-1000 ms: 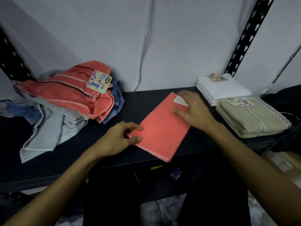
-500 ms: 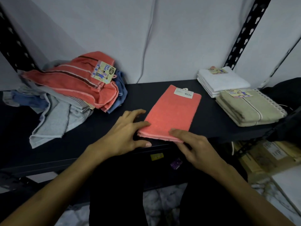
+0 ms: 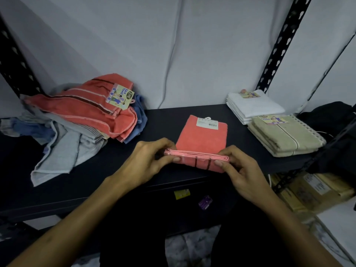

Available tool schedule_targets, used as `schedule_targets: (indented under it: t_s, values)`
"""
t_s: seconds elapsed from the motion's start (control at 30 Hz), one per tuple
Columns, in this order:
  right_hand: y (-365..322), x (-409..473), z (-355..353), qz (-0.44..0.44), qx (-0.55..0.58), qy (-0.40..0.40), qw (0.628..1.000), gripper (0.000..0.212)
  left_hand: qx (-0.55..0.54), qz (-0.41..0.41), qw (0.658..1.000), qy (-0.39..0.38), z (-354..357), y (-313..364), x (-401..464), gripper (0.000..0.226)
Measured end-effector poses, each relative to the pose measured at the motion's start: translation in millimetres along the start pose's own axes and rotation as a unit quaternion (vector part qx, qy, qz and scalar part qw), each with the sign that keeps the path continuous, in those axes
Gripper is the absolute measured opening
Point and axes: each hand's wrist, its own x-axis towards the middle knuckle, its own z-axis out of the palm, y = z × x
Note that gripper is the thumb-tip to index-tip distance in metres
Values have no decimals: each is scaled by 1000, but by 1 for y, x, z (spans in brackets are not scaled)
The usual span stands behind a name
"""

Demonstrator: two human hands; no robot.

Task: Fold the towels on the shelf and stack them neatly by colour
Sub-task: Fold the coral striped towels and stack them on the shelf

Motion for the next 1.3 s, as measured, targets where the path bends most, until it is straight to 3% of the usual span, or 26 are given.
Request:
schedule_targets:
  t_s: [0.2, 0.3, 0.5, 0.63, 0.77, 1.3]
  values:
    - [-11, 3, -19, 16, 101, 24, 994, 13, -181, -98, 979, -7, -9, 14, 15, 24]
    - [-16, 15, -26, 13, 98, 45, 994, 17, -223, -100, 969, -26, -17, 20, 37, 27]
    - [17, 83, -39, 86, 64, 53, 993, 3, -142, -92, 985, -26, -7, -5, 106, 26]
    - [52, 120, -35, 147, 26, 58, 987, 7, -74, -125, 989, -18, 14, -42, 139, 19]
    - [85, 133, -27, 147, -56, 44, 987, 8, -10, -158, 987, -19, 29, -67, 149, 17]
    - [109, 134, -11, 193, -67, 103, 974, 8, -11, -220, 975, -39, 44, -88, 156, 23]
